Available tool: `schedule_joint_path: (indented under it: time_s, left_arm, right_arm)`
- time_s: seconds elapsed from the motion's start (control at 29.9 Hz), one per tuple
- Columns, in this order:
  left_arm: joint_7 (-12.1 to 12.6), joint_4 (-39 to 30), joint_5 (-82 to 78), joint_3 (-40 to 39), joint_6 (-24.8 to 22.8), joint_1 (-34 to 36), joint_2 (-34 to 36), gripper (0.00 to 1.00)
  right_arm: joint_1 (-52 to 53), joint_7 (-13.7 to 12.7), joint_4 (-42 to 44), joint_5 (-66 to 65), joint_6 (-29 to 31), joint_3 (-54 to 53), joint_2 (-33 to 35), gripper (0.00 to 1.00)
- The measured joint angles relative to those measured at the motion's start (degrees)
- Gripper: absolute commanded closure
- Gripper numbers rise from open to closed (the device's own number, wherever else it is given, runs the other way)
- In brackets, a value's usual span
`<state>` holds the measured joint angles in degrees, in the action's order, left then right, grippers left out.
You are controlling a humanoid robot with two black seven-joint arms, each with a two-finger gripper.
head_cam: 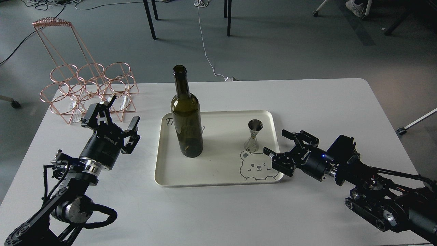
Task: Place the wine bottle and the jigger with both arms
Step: 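Reach the right gripper toward the metal jigger on the tray, then close the right gripper around the metal jigger, then lift the jigger with the right gripper and carry it off the tray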
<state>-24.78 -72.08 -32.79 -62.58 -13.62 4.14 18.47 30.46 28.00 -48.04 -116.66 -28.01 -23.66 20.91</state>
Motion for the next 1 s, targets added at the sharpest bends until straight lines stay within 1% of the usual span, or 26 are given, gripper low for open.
schedule_joint_path:
  time_s: [0.17, 0.27, 0.37, 0.4, 0.44, 0.5, 0.57, 0.6, 0.74, 0.87, 1.0]
  left_arm:
    - [0.0, 0.0, 0.0, -0.2, 0.1, 0.0, 0.1, 0.01]
    - [0.0, -0.2, 0.0, -0.2, 0.1, 0.0, 0.1, 0.01]
    - [0.0, -0.2, 0.0, -0.3, 0.1, 0.0, 0.2, 0.01]
    - [0.0, -0.3, 0.0, -0.3, 0.1, 0.0, 0.2, 0.01]
    - [0.0, -0.3, 0.0, -0.3, 0.1, 0.0, 0.2, 0.01]
    - [0.0, -0.3, 0.0, -0.3, 0.1, 0.0, 0.2, 0.01]
    - [0.0, -0.3, 0.0, -0.3, 0.1, 0.0, 0.1, 0.01]
    - [0.0, -0.3, 0.0, -0.3, 0.1, 0.0, 0.1, 0.01]
    - [0.0, -0.4, 0.0, -0.3, 0.1, 0.0, 0.1, 0.01]
    - [0.0, -0.4, 0.0, -0.4, 0.2, 0.0, 0.1, 0.01]
    - [0.0, -0.5, 0.0, -0.4, 0.3, 0.0, 0.0, 0.01]
  right_arm:
    - [3.5, 0.0, 3.9, -0.1, 0.0, 3.0, -3.4, 0.07]
    - [4.6, 0.0, 6.1, -0.1, 0.0, 3.6, -5.8, 0.08]
    - [5.1, 0.0, 7.3, -0.1, 0.0, 3.7, -7.9, 0.14]
    - [5.2, 0.0, 7.6, -0.1, 0.0, 3.7, -8.4, 0.18]
    - [5.4, 0.0, 8.1, -0.1, 0.0, 3.7, -8.9, 0.25]
    - [5.7, 0.0, 9.1, -0.1, 0.0, 3.7, -10.0, 0.44]
    - [5.9, 0.0, 9.9, -0.1, 0.0, 3.7, -10.6, 0.56]
    - [6.0, 0.0, 10.2, -0.1, 0.0, 3.7, -10.8, 0.63]
    - [6.4, 0.0, 10.5, 0.0, 0.0, 3.6, -11.0, 0.8]
    - [6.7, 0.0, 10.4, 0.2, 0.0, 3.4, -11.1, 0.82]
    - [6.6, 0.0, 9.9, 0.8, 0.0, 2.9, -10.7, 0.82]
